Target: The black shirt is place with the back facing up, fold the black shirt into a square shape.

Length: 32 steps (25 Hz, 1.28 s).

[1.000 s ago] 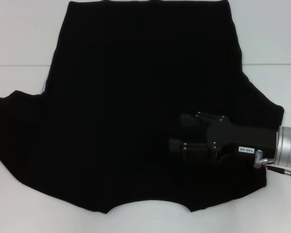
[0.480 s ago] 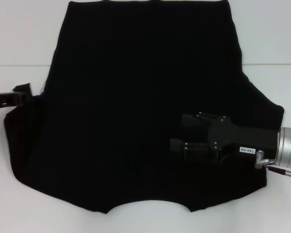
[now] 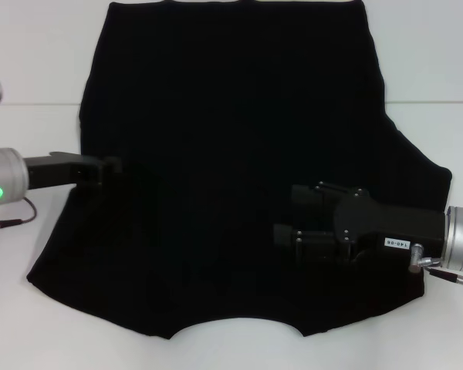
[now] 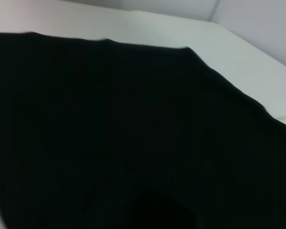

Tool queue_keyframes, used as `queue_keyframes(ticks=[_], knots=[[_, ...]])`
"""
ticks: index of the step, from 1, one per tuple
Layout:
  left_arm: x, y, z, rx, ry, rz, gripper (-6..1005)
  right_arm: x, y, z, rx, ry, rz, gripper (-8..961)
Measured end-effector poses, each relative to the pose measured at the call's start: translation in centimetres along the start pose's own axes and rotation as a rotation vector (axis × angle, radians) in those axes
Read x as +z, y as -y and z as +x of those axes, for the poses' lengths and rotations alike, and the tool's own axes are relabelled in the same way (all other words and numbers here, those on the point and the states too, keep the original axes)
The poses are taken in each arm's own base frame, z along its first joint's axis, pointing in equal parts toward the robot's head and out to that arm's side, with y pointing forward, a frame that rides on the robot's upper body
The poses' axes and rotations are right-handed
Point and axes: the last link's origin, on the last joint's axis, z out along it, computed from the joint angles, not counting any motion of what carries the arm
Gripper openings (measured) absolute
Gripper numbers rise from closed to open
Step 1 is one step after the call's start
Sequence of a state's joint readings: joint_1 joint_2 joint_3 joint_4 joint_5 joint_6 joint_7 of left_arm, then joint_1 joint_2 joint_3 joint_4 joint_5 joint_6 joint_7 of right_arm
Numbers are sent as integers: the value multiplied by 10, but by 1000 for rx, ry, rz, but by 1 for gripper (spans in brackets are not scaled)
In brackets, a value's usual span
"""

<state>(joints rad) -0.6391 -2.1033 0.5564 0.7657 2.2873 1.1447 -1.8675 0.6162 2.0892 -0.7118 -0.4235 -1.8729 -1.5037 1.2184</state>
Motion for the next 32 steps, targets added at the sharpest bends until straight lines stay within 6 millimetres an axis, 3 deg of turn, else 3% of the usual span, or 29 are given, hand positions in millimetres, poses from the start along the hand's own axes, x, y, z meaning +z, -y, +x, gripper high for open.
queue_keyframes(ticks=[11,16,20,23,32], knots=[[13,-33,-11,1,37,-142,68,0,1,-3,-14,0,0,908],[7,-54,-12,12,56,-287,284,-6,8,-9,-9,10,23,908],[-18,-70,-10,5,-64,-506,429,-19,23,-20,58,19,88,908],[-27,-82,-15,37,-134,-628,550,-34,38,-30,166,14,155,907],[-18,-109,-43,270,-176,-737,949,-92,76,-42,572,-48,383,907]])
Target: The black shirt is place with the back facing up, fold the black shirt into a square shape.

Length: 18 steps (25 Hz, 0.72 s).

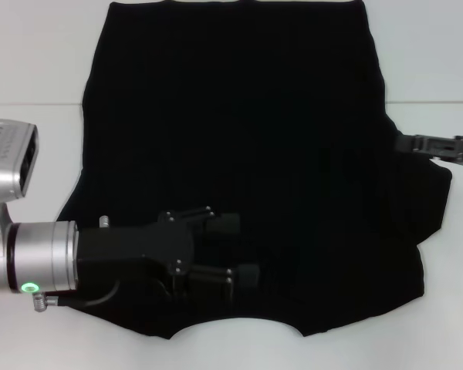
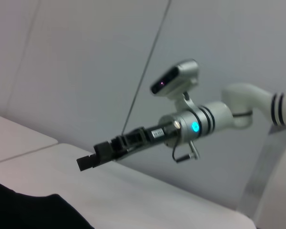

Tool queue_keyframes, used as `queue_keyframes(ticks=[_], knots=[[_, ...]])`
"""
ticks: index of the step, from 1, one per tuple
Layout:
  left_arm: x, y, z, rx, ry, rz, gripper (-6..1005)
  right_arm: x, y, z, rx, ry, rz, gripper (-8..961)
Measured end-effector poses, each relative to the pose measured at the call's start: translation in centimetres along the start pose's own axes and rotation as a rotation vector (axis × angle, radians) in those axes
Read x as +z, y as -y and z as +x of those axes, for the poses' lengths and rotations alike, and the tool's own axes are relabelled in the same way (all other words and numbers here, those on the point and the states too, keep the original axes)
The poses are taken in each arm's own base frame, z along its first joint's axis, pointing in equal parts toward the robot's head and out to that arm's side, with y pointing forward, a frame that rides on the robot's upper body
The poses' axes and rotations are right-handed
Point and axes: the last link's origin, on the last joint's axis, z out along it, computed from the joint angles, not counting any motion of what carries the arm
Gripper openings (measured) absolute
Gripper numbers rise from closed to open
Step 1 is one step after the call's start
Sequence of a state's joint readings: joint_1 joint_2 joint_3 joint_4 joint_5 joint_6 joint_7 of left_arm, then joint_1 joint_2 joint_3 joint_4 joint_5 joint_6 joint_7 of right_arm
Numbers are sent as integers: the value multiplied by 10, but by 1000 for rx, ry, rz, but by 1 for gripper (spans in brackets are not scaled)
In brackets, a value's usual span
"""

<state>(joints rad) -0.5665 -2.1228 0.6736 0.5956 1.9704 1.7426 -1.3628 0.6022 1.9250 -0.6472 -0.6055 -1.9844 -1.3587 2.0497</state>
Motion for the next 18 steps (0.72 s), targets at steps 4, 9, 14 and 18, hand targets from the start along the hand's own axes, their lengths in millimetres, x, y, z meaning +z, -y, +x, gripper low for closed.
queue_keyframes(ticks=[4,9,14,18], knots=[[5,0,-6,39,46,0,958,-23,17,-1,132,-15,96,904],[11,-3,-15,106,99,-29,963,-40,35,10,231,-33,199,897],[16,-4,-18,139,134,-41,962,-44,47,21,269,-65,277,889],[17,-3,-20,151,152,-44,961,-40,49,24,271,-65,298,879]])
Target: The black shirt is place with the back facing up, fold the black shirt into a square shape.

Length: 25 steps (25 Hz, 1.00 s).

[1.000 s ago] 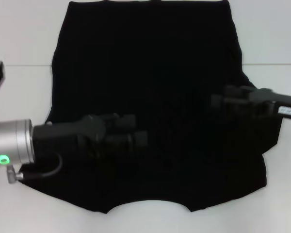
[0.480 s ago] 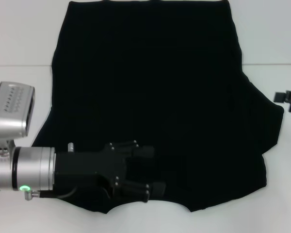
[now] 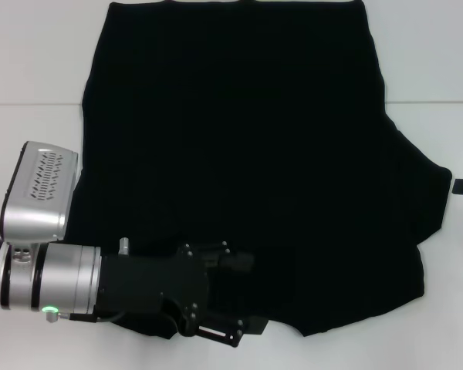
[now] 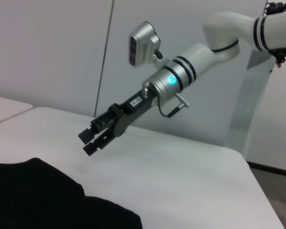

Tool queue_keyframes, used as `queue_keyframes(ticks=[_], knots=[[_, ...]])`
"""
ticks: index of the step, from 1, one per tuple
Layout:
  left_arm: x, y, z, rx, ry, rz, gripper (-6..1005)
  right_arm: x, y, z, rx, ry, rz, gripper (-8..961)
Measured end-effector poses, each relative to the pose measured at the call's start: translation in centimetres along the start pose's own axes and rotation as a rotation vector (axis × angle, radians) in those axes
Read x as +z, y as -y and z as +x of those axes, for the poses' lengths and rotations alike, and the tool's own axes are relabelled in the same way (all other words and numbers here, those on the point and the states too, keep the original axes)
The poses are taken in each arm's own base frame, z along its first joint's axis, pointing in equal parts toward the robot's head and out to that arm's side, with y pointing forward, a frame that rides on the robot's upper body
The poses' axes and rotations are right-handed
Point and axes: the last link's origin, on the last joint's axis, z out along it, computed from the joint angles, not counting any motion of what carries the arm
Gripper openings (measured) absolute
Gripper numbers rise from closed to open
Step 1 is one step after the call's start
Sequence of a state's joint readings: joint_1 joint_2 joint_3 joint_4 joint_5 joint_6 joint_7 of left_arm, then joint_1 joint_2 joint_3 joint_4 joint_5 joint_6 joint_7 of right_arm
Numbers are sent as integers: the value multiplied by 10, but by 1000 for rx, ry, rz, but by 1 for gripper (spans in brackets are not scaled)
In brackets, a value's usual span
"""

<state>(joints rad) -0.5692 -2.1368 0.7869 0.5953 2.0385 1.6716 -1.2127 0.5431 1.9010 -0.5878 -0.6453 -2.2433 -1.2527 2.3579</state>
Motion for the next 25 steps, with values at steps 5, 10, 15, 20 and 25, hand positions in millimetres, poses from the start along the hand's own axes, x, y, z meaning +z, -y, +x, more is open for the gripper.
queue_keyframes(ticks=[5,10,15,20,25], knots=[[2,-2,-3,19,19,-16,961,16,-2,0,2,15,27,871],[2,-3,-3,16,14,-12,960,31,-5,1,-15,19,53,863],[3,-3,-3,15,10,-14,959,44,-11,3,-33,2,61,844],[3,-3,-3,15,7,-12,958,50,-13,6,-30,8,69,778],[3,-2,-2,16,5,-9,958,51,-13,7,-27,9,70,703]])
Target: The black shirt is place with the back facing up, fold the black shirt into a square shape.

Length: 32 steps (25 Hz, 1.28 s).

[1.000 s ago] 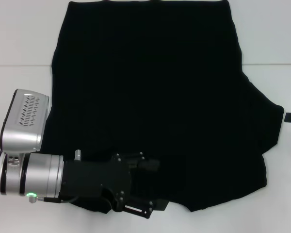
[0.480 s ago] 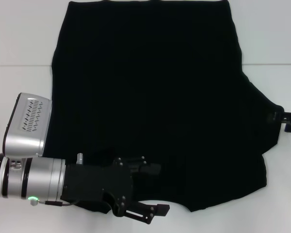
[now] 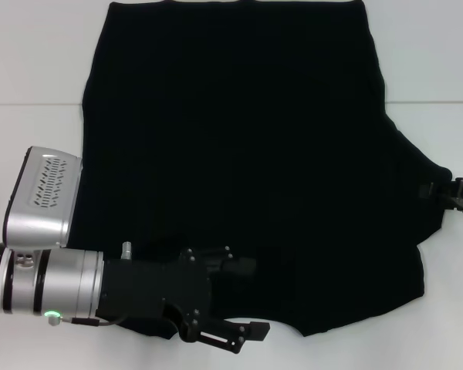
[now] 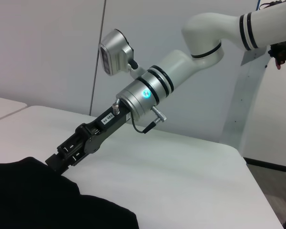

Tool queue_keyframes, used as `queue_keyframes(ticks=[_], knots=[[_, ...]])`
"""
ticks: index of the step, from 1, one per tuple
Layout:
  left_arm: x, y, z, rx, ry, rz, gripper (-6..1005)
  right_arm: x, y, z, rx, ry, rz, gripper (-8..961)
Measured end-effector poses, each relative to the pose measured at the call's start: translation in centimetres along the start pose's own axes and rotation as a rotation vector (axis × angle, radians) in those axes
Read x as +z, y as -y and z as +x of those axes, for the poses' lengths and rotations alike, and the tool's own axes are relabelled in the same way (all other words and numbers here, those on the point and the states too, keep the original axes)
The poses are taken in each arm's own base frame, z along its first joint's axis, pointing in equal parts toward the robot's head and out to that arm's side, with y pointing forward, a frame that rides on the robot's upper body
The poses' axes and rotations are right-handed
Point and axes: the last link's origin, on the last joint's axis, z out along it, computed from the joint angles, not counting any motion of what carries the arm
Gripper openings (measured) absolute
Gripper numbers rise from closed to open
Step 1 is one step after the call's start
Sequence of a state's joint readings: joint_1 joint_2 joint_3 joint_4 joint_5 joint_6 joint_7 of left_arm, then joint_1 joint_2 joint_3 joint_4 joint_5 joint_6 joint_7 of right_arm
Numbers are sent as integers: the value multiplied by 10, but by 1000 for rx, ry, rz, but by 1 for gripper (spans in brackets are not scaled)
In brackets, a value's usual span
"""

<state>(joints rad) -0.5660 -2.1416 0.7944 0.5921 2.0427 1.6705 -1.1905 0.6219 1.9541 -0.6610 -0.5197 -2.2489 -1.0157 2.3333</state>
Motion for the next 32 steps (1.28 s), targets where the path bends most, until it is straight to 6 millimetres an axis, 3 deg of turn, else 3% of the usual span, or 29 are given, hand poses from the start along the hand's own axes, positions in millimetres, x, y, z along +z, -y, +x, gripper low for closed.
queue_keyframes(ticks=[10,18,29,32], knots=[[-1,1,1,-2,-1,4,956,-5,8,4,12,-22,15,537],[0,2,2,-1,-1,2,955,1,0,4,-4,-25,11,527],[-3,3,2,-1,-3,11,954,5,-1,6,-13,-27,21,305],[-3,2,2,-2,-3,11,953,6,0,7,-11,-25,26,186]])
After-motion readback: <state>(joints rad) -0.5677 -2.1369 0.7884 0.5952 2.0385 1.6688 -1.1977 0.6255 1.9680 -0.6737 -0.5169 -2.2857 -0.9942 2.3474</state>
